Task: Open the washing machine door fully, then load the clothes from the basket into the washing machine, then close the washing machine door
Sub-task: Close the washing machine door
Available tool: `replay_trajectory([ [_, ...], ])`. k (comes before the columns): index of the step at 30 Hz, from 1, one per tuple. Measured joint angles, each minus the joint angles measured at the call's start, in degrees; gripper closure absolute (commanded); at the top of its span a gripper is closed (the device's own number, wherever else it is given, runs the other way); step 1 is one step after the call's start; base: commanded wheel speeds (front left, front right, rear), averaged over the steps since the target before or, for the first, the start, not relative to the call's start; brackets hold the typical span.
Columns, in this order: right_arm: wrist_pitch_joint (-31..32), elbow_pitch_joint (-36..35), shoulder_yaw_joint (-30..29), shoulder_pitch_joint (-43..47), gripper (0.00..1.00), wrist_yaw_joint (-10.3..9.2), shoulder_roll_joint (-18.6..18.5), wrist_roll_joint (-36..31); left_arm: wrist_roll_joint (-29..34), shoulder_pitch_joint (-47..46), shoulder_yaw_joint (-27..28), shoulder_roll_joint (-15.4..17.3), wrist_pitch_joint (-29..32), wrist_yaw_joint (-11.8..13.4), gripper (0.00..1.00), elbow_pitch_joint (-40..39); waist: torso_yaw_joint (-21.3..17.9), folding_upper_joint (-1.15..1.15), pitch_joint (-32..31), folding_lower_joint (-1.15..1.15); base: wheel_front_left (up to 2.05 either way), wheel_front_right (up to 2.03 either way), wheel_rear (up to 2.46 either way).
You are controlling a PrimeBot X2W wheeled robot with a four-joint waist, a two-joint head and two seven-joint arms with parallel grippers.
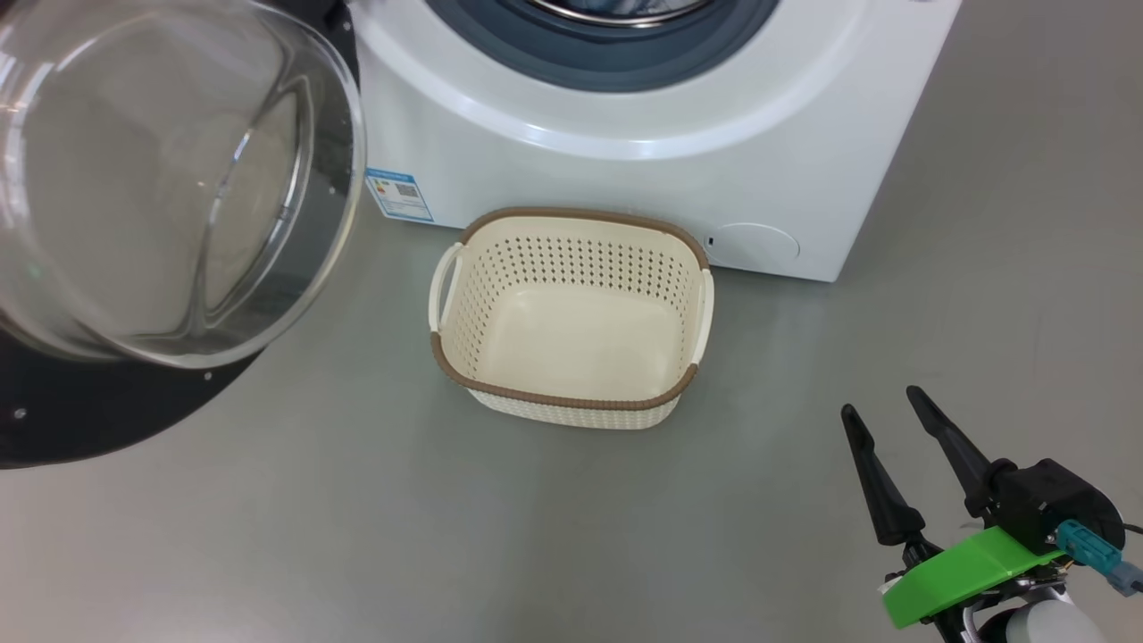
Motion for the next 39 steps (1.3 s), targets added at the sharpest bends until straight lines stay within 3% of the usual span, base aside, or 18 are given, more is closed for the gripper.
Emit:
replay_trajectory([
  [18, 1.32, -2.41, -0.56, -1.08, 0.0, 0.0, -0.45, -0.59, -0.8, -2.3, -0.76, 0.12, 1.64, -0.1, 1.0, 3.82, -2.0, 0.0, 3.76, 0.0, 0.0, 0.0, 0.0],
  [39, 1.31, -1.47, -0.08, -1.1, 0.0, 0.0, -0.32, -0.58, -6.62, -0.04, -1.77, -1.7, 15.27, -0.79, 1.0, -0.31, -1.08, 0.0, 2.8, 0.0, 0.0, 0.0, 0.0],
])
